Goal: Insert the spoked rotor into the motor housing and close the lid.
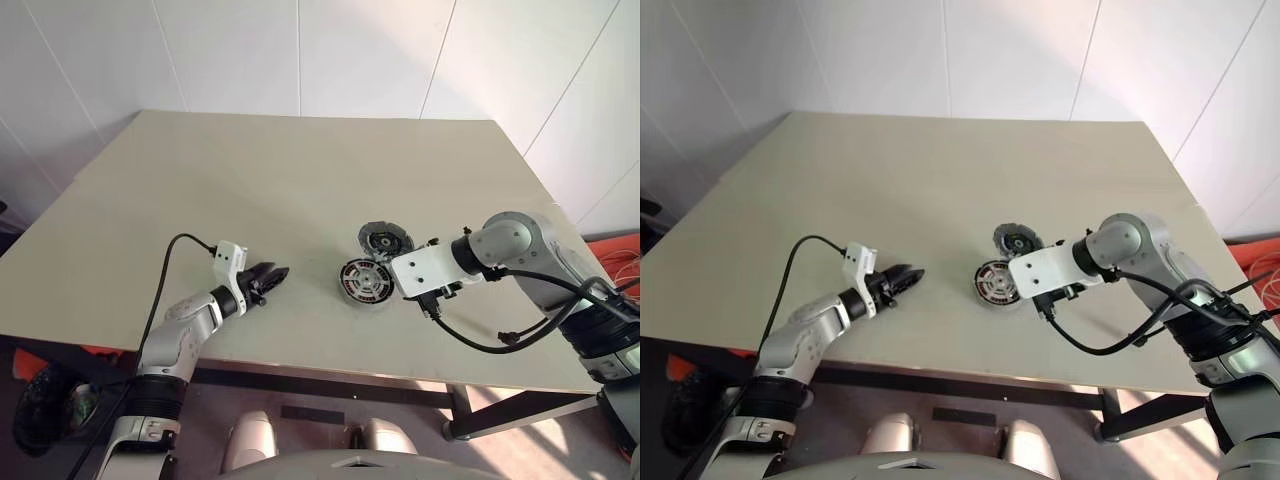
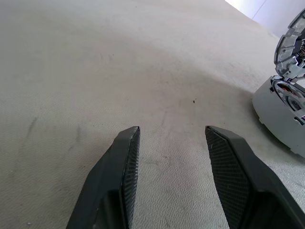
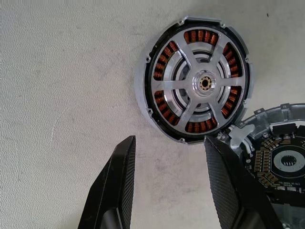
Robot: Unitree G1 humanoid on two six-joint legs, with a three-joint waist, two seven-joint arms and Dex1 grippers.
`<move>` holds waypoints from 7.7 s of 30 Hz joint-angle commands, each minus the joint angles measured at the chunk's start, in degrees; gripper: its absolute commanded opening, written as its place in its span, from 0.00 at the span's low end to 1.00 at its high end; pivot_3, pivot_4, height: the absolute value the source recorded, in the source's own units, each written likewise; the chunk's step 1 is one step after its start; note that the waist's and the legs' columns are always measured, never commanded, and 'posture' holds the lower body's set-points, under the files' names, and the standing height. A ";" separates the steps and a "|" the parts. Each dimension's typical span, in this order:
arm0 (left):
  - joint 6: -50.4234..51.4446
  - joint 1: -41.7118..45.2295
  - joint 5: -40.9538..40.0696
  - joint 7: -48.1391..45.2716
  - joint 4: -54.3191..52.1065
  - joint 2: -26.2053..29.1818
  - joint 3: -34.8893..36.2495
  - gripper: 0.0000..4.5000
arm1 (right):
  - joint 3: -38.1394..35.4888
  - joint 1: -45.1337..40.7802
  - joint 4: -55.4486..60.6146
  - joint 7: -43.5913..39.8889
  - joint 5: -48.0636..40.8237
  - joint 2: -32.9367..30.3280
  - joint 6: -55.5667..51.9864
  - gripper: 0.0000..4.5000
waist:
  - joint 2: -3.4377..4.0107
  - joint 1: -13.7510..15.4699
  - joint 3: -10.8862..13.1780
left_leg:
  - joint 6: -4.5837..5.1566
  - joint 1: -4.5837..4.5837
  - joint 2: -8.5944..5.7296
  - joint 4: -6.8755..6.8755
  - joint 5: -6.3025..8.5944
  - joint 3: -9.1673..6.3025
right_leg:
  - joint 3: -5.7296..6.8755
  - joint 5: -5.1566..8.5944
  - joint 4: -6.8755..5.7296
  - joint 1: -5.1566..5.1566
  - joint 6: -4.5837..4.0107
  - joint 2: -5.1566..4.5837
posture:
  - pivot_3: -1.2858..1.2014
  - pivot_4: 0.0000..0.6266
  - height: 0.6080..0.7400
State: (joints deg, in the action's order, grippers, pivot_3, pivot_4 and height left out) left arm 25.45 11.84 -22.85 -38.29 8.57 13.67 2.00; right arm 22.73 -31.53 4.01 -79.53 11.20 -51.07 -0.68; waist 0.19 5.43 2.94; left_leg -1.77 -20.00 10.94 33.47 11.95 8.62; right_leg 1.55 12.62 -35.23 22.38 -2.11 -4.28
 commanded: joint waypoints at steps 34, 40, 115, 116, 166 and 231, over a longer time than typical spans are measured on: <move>-2.18 0.00 -0.16 0.83 -0.48 -0.39 0.79 0.51 | 1.87 -2.99 -5.83 1.19 2.84 3.89 4.57 0.00 | -0.05 -0.11 -0.03 | 0.01 0.06 0.01 0.16 0.01 -0.02 | 0.00 0.00 -0.05 -0.13 0.00 0.00 | 0.52 0.00 1.00; -2.90 0.32 0.11 1.03 0.35 -1.18 0.40 0.51 | -0.84 -1.24 -1.43 -0.43 0.79 -0.11 1.14 0.00 | -0.02 0.17 0.00 | 0.05 0.01 -0.01 0.18 0.03 -0.04 | 0.00 -0.01 -0.04 -0.01 0.00 -0.02 | 0.52 0.00 1.00; -2.88 -0.66 -0.51 2.72 -0.91 -1.16 1.22 0.51 | 1.55 5.02 5.16 3.08 -0.35 1.62 -12.72 0.56 | 0.01 -0.10 -0.01 | 0.13 0.04 0.03 0.16 0.10 0.00 | -0.03 0.01 0.02 -0.13 0.03 -0.01 | 0.52 0.00 1.00; -2.85 -0.66 -0.55 2.71 -0.93 -1.08 1.23 0.51 | 1.36 5.43 5.29 3.40 -0.34 1.57 -13.12 0.56 | 0.01 -0.11 -0.01 | 0.13 0.05 0.03 0.16 0.10 0.00 | -0.04 0.01 0.02 -0.14 0.03 -0.01 | 0.52 0.00 1.00; -3.69 0.32 -0.14 2.70 0.87 -2.08 0.65 0.51 | -2.78 3.72 9.93 0.57 -3.27 -1.14 -19.09 0.00 | 0.04 0.02 0.02 | 0.15 0.01 0.00 0.13 0.11 -0.01 | -0.03 0.01 0.14 -0.03 0.04 -0.02 | 0.52 0.00 1.00; -3.92 7.61 0.97 -1.35 7.11 0.57 0.11 0.51 | -19.26 3.67 12.23 37.76 -28.76 4.17 -50.04 0.00 | 0.22 0.55 0.16 | -0.52 0.00 -0.08 -0.24 -0.28 -0.04 | -0.04 0.00 0.12 -0.01 0.11 0.00 | 0.52 0.00 1.00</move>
State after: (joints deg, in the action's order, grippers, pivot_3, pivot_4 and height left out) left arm 22.36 17.60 -21.98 -38.54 15.92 13.74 2.05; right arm 6.15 -28.02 14.32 -41.05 -18.85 -45.29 -54.10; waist 0.42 5.98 3.10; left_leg -2.29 -19.99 10.86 33.22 11.67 8.58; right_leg 1.52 12.67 -35.07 22.37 -1.91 -4.29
